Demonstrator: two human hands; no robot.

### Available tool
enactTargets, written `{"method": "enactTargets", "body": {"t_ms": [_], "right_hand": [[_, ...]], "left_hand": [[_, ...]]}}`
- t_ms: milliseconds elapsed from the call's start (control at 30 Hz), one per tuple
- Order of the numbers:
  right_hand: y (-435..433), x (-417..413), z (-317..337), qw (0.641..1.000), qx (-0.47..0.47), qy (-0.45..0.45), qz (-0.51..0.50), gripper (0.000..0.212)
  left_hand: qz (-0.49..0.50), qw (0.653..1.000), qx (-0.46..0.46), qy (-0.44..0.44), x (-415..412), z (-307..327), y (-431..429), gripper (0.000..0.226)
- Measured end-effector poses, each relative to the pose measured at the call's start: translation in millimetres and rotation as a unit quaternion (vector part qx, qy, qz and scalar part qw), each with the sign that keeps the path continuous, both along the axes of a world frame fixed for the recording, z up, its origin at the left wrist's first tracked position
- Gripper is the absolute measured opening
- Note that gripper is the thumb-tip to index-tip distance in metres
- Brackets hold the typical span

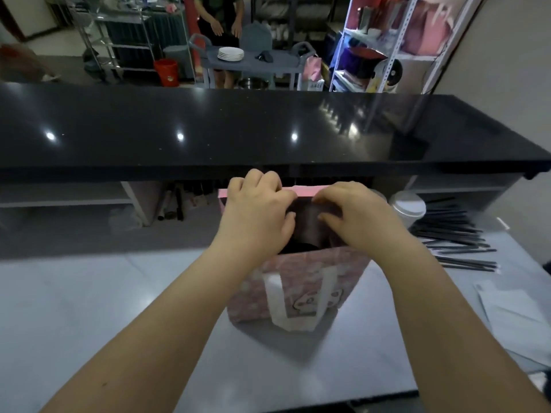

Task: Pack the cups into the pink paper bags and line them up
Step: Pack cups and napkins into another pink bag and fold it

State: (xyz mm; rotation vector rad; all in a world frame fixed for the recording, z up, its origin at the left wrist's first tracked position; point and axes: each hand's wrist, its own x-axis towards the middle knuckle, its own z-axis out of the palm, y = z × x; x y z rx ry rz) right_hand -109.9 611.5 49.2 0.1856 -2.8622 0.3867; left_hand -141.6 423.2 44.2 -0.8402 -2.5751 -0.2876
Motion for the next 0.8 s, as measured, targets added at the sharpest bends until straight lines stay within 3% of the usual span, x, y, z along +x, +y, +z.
{"method": "enactTargets", "body": {"t_ms": [500,633,800], "right_hand": [[167,101,-12,0.987,-0.006,0.045,-0.155,0.025],[243,147,-39,0.976,-0.049,0.011,-0.213,0.024],[323,206,-115,0.953,-0.123,-0.082,-0.264,0.025]], "left_hand": [[-0.101,0.993,-0.018,-0.065,46,-12,198,0.038],[-0.127,0.982,-0.006,-0.142,80,-44,267,0.040],[-0.116,0.955,-0.069,-0.264,121,-125,337,0.045]]}}
